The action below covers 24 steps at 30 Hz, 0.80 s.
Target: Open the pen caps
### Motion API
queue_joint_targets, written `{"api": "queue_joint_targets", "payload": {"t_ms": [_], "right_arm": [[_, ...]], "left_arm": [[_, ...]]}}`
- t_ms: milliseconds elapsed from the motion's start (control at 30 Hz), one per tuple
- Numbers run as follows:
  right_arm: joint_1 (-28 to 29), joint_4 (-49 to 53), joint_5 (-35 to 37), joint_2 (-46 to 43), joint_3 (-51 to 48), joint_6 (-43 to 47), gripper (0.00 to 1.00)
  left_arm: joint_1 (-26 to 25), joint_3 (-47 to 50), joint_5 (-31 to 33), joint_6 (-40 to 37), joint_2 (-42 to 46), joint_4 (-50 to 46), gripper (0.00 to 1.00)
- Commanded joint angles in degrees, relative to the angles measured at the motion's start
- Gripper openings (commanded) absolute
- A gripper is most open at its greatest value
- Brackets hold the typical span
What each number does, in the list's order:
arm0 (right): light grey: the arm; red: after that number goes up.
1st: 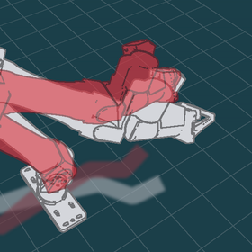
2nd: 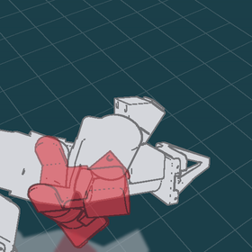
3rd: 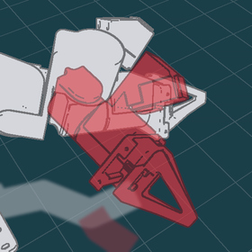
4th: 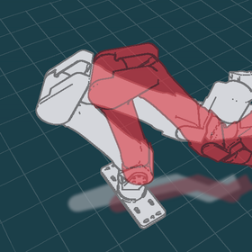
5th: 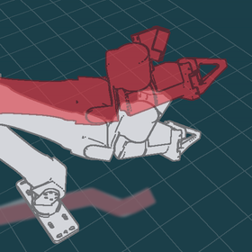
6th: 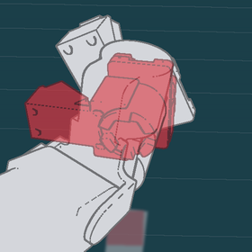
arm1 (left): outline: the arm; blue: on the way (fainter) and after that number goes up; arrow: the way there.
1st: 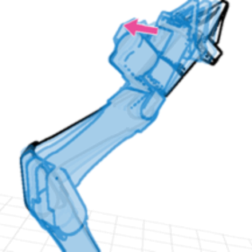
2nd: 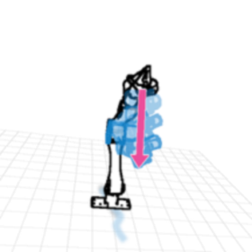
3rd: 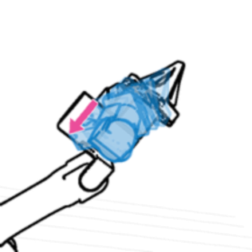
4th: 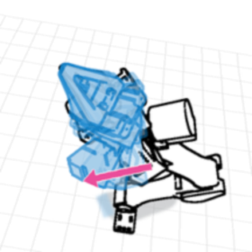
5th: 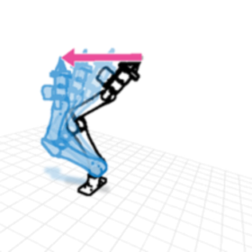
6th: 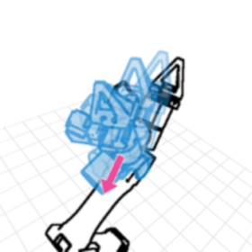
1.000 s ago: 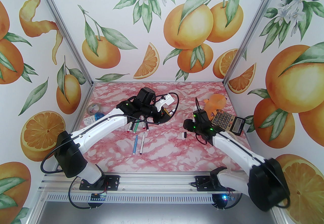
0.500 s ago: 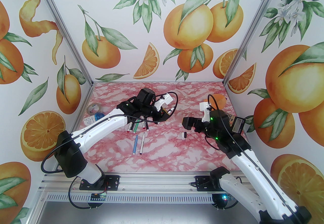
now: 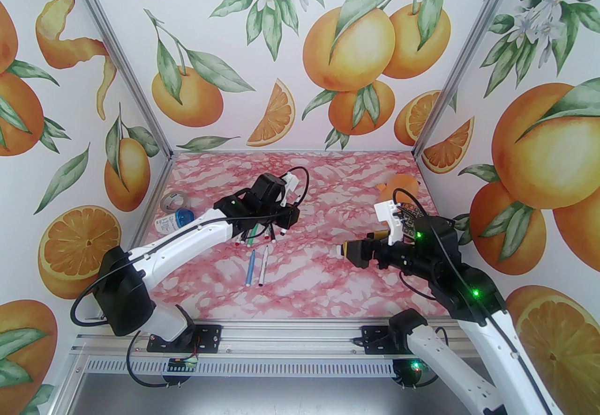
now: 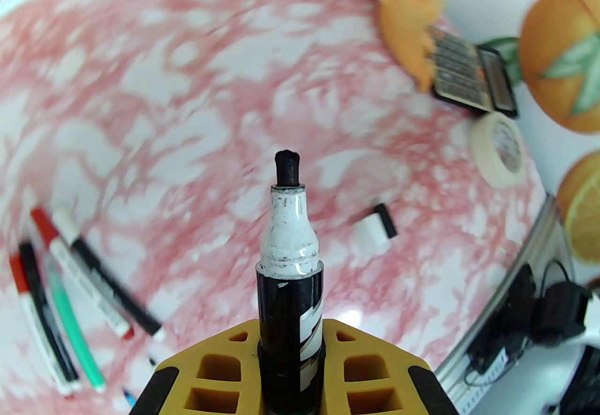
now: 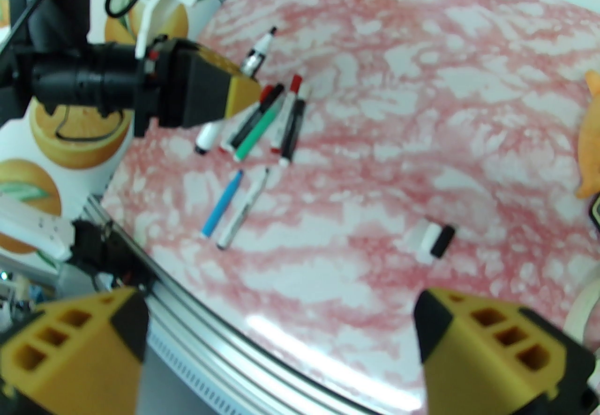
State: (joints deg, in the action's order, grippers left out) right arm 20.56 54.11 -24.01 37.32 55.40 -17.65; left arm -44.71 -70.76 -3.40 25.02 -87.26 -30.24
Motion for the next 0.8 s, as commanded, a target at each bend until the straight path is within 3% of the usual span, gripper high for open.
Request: {"api": "queue_joint_targets", "payload": {"t_ms": [0,167,467,767], "right_arm": [[0.27,6.00,0.84,-0.72,0.34,1.15,1.00],[0.27,6.56,4.93,-3.44,-1.47,0.83,1.00],[0.25,5.02,1.33,-6.11,-3.35,0.49,1.00],[0.58,4.77,0.66,-5.24,-3.80,0.39,1.00]], "left_arm": [[-2.75,3.03,7.46,9.27,2.18,-0.56,0.11],[-5.24,8.89,11.22,15.77,2.80,-0.01,0.11],[-9.93,15.85,16.39,23.58,1.28,2.29,0.10],[-11.82,18.62,18.47,25.96,-1.23,3.69,0.11]]}}
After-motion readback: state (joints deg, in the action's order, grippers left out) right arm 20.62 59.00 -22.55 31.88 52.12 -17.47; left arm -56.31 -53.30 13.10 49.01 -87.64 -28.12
